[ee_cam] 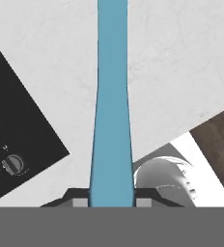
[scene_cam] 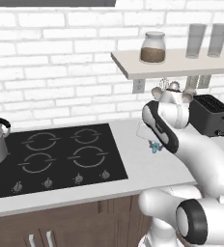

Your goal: Put the squash and onion in the pot. Retrieve the spatula and lightly stir the vegetables in the pot.

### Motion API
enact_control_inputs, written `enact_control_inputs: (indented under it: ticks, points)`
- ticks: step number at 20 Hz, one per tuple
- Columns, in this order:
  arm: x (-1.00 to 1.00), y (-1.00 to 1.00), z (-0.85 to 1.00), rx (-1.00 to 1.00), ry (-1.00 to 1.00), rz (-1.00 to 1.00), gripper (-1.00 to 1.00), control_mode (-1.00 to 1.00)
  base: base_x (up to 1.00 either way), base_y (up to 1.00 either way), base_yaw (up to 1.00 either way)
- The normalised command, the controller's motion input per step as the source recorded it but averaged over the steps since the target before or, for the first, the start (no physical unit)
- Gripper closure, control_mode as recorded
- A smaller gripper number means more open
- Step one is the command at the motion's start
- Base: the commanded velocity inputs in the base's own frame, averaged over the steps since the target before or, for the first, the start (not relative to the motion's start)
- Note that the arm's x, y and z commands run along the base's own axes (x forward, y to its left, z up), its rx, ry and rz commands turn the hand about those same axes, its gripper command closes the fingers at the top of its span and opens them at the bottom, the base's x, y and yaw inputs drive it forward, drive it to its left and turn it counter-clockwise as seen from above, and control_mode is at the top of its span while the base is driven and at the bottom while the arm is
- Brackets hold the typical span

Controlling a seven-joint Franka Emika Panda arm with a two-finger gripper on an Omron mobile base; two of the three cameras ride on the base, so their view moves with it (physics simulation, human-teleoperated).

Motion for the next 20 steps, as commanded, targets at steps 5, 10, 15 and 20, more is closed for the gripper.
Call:
enact_control_inputs:
  ticks: [5,10,15,20]
  points:
    - [-0.57,0.00,0.45,0.00,-0.08,0.06,1.00,-1.00,0.00,0.00,0.00]
    - [-0.45,0.00,0.63,0.01,-0.10,0.06,1.00,-1.00,0.00,0.00,0.00]
    - [-0.20,0.00,0.45,0.00,-0.05,0.02,1.00,-1.00,0.00,0.00,0.00]
    - [0.00,0.00,0.00,0.00,0.00,0.00,1.00,-1.00,0.00,0.00,0.00]
